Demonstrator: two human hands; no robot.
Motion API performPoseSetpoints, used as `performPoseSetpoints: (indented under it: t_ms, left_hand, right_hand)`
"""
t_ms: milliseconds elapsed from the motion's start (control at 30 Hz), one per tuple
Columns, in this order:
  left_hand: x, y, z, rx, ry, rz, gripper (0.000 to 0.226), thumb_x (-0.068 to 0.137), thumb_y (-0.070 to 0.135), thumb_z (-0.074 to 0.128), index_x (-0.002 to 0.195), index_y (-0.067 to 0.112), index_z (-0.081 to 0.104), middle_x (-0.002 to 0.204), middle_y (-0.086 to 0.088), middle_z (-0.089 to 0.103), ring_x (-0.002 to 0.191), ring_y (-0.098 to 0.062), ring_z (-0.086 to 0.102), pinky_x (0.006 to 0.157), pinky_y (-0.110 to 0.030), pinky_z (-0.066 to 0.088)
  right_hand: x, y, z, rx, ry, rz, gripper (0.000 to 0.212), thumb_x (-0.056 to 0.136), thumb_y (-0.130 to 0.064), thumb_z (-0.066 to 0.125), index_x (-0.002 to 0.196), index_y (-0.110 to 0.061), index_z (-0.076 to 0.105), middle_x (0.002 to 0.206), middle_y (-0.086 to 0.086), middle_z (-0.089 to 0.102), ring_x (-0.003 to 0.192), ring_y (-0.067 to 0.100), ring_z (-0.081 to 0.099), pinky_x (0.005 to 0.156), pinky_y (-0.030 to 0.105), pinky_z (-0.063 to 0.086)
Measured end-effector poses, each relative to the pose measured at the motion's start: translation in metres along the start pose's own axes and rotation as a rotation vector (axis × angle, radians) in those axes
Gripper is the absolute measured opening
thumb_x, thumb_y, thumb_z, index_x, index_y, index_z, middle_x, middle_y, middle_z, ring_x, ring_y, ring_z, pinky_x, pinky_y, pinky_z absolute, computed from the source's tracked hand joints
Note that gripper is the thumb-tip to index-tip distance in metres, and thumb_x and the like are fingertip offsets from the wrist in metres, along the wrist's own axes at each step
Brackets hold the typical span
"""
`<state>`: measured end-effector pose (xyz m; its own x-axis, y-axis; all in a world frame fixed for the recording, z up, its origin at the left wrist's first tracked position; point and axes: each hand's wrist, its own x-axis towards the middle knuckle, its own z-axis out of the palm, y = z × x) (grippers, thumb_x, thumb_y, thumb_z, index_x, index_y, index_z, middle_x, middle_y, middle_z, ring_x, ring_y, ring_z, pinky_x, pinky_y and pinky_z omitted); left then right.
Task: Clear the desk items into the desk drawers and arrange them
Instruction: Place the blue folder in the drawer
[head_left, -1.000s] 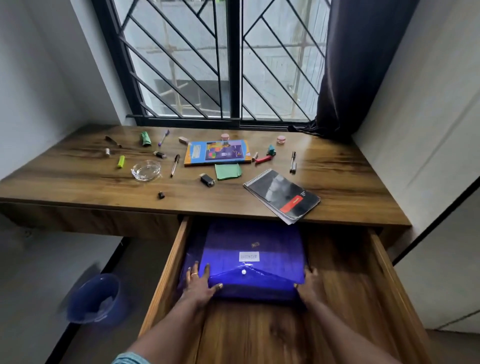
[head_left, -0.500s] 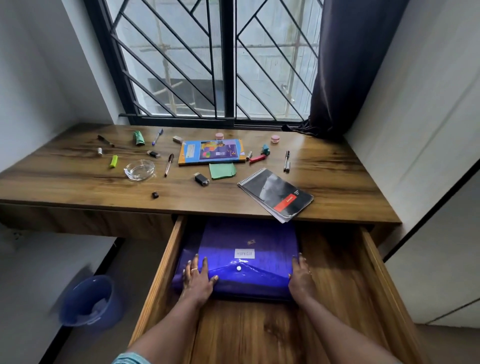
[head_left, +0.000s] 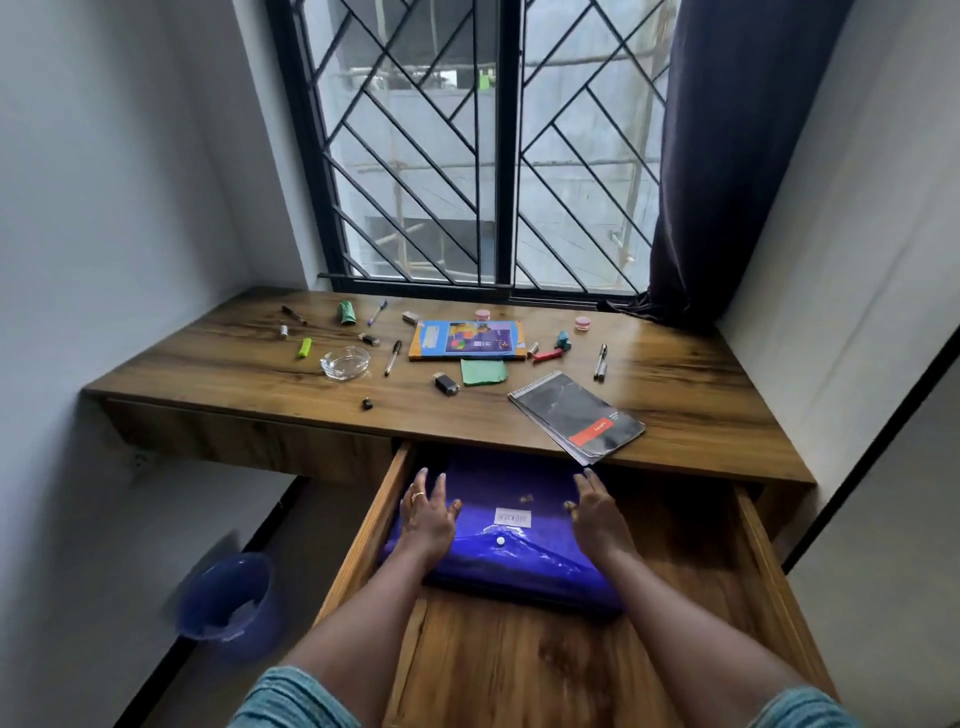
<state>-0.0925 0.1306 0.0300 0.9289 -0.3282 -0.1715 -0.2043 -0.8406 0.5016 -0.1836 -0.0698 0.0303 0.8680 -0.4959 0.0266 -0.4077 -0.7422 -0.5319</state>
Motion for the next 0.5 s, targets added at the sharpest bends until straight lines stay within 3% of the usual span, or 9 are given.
performPoseSetpoints:
  t_ms: [167,333,500]
  left_hand:
    - [-0.020,-0.006,-0.031,-0.034,0.042,-0.089,0.054,0.102,0.034,0.034,0.151,0.016,0.020,0.160,-0.011,-0.002,0.148,-0.027,0.010,0.121,-0.035,0.012]
    - [-0.029,-0.025,-0.052,-0.032,-0.012,-0.130,0.050,0.101,0.033,0.035,0.147,0.015,0.032,0.157,-0.016,0.016,0.146,-0.027,0.017,0.119,-0.031,0.014]
    - [-0.019,-0.060,-0.083,-0.036,-0.029,-0.085,0.048,0.101,0.031,0.034,0.145,0.014,0.036,0.155,-0.013,0.024,0.145,-0.024,0.021,0.117,-0.029,0.016]
  right_hand:
    - [-0.007,-0.042,-0.003,0.077,-0.002,-0.040,0.054,0.095,-0.013,0.052,0.144,-0.002,0.033,0.155,0.014,0.023,0.143,0.024,0.024,0.113,0.026,0.021]
    - [-0.023,-0.089,0.013,0.082,-0.071,-0.087,0.056,0.095,-0.015,0.052,0.145,-0.003,0.030,0.155,0.013,0.023,0.144,0.023,0.024,0.112,0.025,0.022]
    - [-0.022,-0.146,0.036,0.112,-0.012,-0.090,0.052,0.093,-0.015,0.055,0.139,-0.001,0.036,0.144,0.014,0.042,0.130,0.029,0.043,0.101,0.029,0.037]
